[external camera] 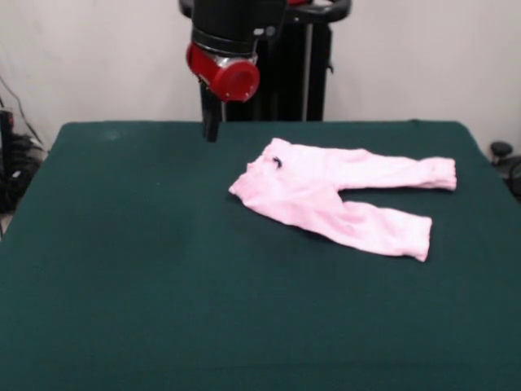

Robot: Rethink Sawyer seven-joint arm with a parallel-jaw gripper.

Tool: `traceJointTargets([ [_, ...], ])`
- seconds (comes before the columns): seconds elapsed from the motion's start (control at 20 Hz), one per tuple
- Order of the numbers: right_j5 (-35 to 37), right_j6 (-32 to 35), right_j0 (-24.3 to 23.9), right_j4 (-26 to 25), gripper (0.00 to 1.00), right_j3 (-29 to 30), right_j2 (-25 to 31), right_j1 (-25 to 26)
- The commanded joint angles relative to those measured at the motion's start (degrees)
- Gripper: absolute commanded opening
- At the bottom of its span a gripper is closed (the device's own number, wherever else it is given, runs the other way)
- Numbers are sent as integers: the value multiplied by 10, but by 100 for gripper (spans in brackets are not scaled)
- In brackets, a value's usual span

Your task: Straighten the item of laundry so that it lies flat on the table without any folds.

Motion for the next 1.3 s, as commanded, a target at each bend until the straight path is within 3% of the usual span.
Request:
traceJointTargets([
  [0.05,62,34,7,6,0,-85,53,72],
  [0.6,54,-22,-30,-47,0,-119,63,94],
  [1.3,77,-58,-61,-140,0,-124,76,77],
])
